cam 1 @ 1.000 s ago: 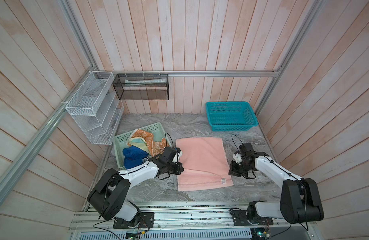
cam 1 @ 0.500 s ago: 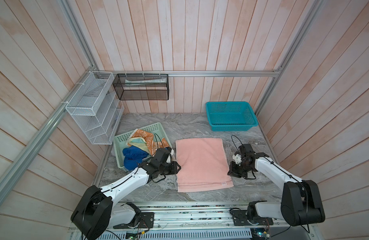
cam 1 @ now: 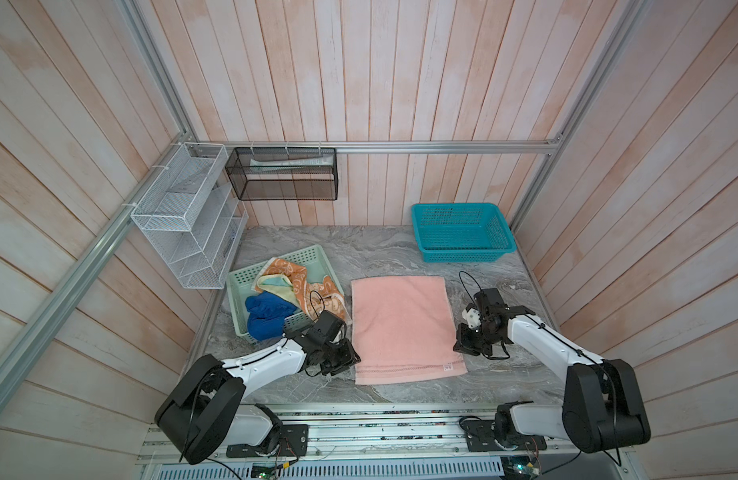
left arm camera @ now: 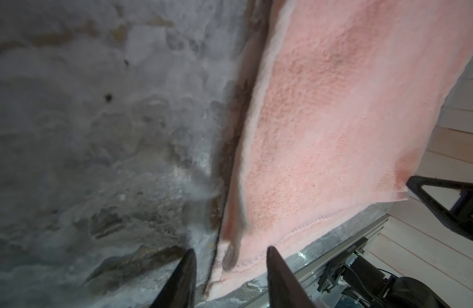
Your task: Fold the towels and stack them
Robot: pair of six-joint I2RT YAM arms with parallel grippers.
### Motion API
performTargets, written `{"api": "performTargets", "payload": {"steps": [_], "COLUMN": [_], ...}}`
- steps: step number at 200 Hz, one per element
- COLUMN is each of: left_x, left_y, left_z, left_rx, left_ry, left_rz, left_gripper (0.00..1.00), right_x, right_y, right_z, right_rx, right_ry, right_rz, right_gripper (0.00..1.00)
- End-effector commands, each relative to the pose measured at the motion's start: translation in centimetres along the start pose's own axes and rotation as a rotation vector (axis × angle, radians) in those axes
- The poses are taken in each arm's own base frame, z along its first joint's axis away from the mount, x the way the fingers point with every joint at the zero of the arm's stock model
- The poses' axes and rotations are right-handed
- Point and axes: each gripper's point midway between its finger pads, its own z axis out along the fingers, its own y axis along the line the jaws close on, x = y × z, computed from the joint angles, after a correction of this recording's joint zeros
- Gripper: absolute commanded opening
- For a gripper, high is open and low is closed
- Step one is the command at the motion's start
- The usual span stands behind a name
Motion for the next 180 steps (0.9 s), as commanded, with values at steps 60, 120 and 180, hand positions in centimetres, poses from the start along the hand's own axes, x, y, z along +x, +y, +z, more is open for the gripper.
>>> {"api": "performTargets", "payload": {"steps": [60,120,180], "left_x": [-0.4,-1.1,-2.4], "left_y": [-1.4,-1.3,-1.6], "left_z": [0.0,-0.7,-0.1], "left_rx": [0.064,0.063,0.098], "left_ry": [-0.012,-0.034,-0.007], "left_rz": [0.016,0.029,0.058], "left_gripper": [0.05,0.0,0.0], "right_x": [0.5,0.8,1.2], "right_y": [-0.5,-1.8,-1.4], "right_z": [0.4,0.4,2.2], "right_rx": [0.035,0.148,0.11], "right_ry": [0.001,-0.013,0.004], "right_rz": [0.018,0.039,0.075], "right_gripper": [0.23,0.35,0.27]}}
